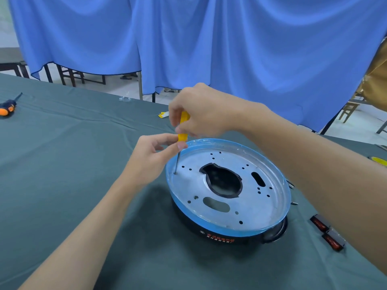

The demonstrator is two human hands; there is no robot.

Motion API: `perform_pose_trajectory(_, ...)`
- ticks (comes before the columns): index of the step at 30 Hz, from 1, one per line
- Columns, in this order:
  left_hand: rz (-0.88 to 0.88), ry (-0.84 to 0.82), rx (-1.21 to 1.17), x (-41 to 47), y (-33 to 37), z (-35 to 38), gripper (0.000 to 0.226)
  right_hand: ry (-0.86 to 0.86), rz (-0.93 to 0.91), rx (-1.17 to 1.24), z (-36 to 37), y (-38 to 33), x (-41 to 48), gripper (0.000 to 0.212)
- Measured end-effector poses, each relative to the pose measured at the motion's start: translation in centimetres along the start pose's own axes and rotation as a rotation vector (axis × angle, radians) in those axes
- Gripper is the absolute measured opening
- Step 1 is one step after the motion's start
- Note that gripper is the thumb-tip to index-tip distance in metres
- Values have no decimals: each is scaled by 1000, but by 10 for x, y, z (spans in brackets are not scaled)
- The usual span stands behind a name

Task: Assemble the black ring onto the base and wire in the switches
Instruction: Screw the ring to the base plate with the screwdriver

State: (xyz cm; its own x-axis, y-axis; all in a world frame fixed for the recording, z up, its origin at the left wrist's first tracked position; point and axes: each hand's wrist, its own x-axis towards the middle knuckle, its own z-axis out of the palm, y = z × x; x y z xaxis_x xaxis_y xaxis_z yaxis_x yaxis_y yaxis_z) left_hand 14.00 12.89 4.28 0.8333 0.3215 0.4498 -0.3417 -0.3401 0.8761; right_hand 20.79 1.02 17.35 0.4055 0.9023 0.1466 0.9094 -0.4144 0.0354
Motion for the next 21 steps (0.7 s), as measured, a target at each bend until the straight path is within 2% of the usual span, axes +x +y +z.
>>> perform_pose_trajectory(2,-5,-27,10,-1,0,2,9,12,32,6,-1,1,0,13)
perform_pose_trajectory(5,37,66,110,-1,1,9,11,15,72,-10,6,1,3,34)
perform_pose_trajectory(7,47,120,128,0,1,10,14,11,62,-32,10,0,4,40)
perform_pose_trajectory(9,31,90,77,1,1,6,9,12,47,-8,6,-1,3,35)
perform_pose_trajectory(12,-9,-39,-31,0,4,2,8,-37,19,19,-2,1,-1,11)
perform_pose_trajectory(14,0,-44,7,-1,4,4,11,-20,41,32,-1,3,-1,15)
perform_pose_trajectory(18,48,138,124,-1,3,12,14,20,52,-28,9,1,1,38)
perform_pose_trajectory(21,51,113,105,0,2,8,9,12,56,6,7,0,0,36)
